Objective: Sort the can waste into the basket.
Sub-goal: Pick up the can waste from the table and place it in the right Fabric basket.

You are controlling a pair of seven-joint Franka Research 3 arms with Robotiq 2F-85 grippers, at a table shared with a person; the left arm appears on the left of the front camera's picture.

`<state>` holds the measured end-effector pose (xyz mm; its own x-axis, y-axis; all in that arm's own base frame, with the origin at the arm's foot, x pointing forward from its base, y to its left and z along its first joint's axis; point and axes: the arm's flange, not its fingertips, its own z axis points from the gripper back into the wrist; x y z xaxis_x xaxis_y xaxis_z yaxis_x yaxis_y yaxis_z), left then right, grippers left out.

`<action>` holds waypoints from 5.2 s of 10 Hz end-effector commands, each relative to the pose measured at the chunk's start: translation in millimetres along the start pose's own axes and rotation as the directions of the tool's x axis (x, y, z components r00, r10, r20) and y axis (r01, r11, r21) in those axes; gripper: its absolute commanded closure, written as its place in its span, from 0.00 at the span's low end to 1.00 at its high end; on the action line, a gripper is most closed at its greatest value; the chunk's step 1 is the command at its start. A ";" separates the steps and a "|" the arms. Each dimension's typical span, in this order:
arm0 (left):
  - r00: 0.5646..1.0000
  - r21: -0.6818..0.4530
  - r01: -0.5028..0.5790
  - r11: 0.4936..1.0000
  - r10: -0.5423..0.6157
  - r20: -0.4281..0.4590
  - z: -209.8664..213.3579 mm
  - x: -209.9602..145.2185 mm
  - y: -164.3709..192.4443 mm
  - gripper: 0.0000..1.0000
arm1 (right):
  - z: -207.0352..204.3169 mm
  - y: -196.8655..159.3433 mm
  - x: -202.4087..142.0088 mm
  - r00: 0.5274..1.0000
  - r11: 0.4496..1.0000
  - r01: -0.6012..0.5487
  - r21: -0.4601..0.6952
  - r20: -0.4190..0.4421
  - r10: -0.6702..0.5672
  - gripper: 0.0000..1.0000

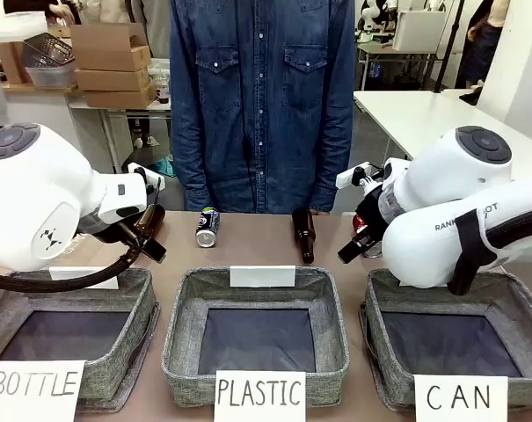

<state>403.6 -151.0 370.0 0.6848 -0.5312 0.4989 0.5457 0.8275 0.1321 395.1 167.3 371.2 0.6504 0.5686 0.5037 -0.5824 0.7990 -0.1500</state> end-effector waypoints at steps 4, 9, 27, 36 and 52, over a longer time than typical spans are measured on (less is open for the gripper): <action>1.000 0.000 0.000 1.000 0.000 0.000 0.0 0.0 0.0 0.00 | 0.0 0.0 0.0 1.000 1.000 0.000 0.000 0.000 0.000 0.00; 1.000 0.000 0.000 1.000 0.000 0.000 0.0 0.0 0.0 0.00 | 0.0 0.0 0.0 1.000 1.000 0.000 0.000 0.000 0.000 0.00; 0.896 -0.857 -0.444 0.263 0.147 -0.419 220.2 -15.4 78.6 0.00 | 241.4 -62.4 -22.5 0.739 0.248 0.534 0.808 -0.304 -0.601 0.00; 0.758 -0.930 -0.368 0.017 0.584 -0.290 242.2 -99.9 174.2 0.00 | 249.9 -129.4 -78.4 0.543 0.027 0.529 0.848 -0.314 -0.779 0.00; 0.844 -0.667 -0.528 0.526 0.414 -0.342 102.7 62.1 55.3 0.00 | 249.9 -129.4 -78.4 0.543 0.027 0.529 0.848 -0.314 -0.779 0.00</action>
<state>437.6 -127.4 493.7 0.9743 -0.1466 0.1711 0.2251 0.6012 -0.7668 294.2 -31.4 561.6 0.9611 -0.2544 0.1071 -0.0632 0.1749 0.9825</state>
